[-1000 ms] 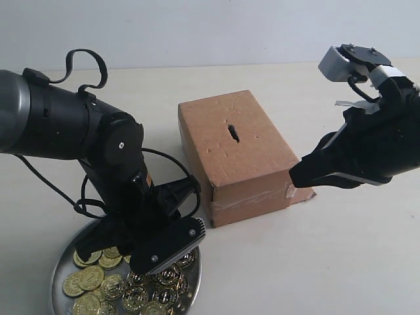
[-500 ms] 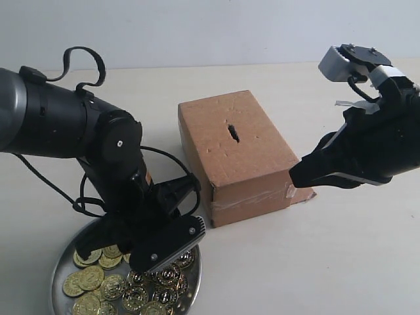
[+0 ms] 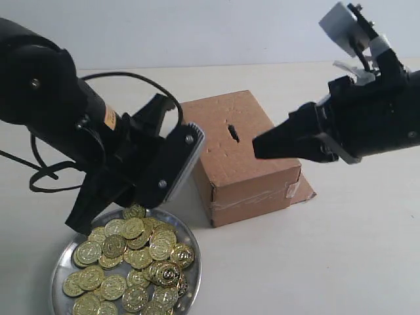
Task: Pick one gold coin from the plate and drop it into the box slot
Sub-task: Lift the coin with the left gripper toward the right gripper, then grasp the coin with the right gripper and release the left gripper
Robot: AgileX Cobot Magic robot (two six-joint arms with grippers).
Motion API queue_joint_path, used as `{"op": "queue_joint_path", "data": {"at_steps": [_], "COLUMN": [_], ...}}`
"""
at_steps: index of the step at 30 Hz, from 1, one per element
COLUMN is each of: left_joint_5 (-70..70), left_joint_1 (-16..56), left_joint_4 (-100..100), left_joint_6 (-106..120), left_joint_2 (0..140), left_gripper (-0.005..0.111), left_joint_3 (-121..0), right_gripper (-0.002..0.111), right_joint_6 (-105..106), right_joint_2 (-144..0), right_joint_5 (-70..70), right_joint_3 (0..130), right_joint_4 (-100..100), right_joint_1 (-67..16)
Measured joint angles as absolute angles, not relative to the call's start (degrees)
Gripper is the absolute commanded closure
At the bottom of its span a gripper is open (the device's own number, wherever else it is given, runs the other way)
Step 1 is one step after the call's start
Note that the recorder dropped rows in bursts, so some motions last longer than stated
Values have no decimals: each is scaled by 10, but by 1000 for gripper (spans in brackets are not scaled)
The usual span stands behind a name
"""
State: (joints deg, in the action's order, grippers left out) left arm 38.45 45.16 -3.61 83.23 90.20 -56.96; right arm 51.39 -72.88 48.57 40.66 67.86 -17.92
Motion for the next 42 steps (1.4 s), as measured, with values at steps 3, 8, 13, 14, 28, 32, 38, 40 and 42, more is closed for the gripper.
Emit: {"op": "queue_joint_path", "data": {"at_steps": [3,8,13,14,28,32,38,40,42], "left_joint_5": [385,386,390,391,404,404,403,402,401], "left_joint_1": [452,452,452,452,452,452,452,452,452], "left_joint_4": [-35,-35,-35,-35,-35,-35,-58,-69,-75], "left_joint_6": [749,663,610,605,589,589,591,595,597], "left_joint_2": [847,803,771,767,759,758,758,758,758], "left_gripper": [69,69,69,69,69,69,69,69,69], "left_joint_3": [-570,-570,-570,-570,-570,-570,-570,-570,-570], "right_gripper": [108,108,107,105,57,57,57,57,57], "right_joint_6": [552,564,564,564,624,640,644,644,645], "right_joint_2": [-729,-734,-757,-763,-787,-787,-801,-811,-818], "right_joint_5": [480,401,309,300,281,297,320,330,336], "right_joint_3": [407,407,407,407,407,407,409,409,409], "right_joint_4": [773,816,861,869,985,995,999,999,999], "right_joint_1": [-185,-257,-327,-336,-358,-358,-358,-358,-358]}}
